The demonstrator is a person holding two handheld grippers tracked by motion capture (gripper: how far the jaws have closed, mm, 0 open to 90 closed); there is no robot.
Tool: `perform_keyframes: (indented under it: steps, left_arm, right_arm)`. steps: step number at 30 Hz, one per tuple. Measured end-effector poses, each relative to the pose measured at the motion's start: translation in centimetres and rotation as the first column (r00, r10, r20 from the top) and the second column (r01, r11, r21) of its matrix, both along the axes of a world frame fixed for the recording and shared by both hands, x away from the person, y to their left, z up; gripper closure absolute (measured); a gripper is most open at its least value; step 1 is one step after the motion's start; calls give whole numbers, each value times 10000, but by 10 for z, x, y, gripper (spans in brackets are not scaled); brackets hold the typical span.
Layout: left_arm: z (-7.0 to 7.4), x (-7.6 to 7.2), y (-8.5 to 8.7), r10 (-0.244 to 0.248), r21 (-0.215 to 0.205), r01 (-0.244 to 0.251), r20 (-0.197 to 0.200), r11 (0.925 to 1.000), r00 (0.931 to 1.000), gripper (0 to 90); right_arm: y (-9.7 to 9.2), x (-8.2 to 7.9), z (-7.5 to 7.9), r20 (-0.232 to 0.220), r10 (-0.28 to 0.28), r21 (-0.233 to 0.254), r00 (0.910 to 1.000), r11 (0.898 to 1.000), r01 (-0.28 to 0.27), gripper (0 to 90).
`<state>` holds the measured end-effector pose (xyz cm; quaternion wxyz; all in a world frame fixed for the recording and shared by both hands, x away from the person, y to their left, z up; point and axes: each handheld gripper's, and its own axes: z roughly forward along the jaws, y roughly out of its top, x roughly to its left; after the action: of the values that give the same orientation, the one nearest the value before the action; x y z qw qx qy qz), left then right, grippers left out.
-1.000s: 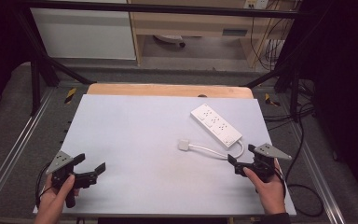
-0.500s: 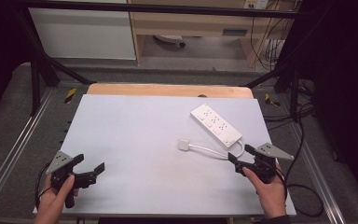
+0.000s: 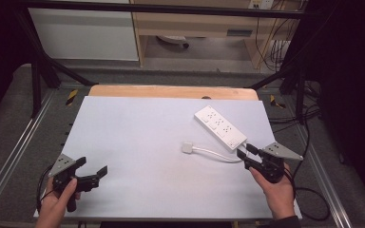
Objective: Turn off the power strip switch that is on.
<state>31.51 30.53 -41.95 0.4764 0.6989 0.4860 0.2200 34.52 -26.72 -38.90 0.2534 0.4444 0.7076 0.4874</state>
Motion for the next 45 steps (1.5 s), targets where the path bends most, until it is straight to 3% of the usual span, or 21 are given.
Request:
perform_keyframes:
  steps: [6, 17, 28, 45]
  left_arm:
    - [0, 0, -1, -71, -12, 71, 25, 10000, 10000, 54]
    - [-1, 0, 0, 8, 31, -8, 49, 10000, 10000, 58]
    - [-1, 0, 0, -39, 85, 39, 68, 10000, 10000, 59]
    - [-1, 0, -1, -108, 131, 107, 62, 9999, 9999, 60]
  right_arm:
    - [-3, 8, 10, 268, -60, -106, 9996, 9999, 63, 690]
    - [-1, 20, 31, 726, -244, -135, 9971, 9996, 255, 839]
    - [1, 31, 43, 748, -224, -172, 9969, 9996, 237, 900]
    - [-4, 39, 53, 911, -286, 26, 9954, 9996, 285, 900]
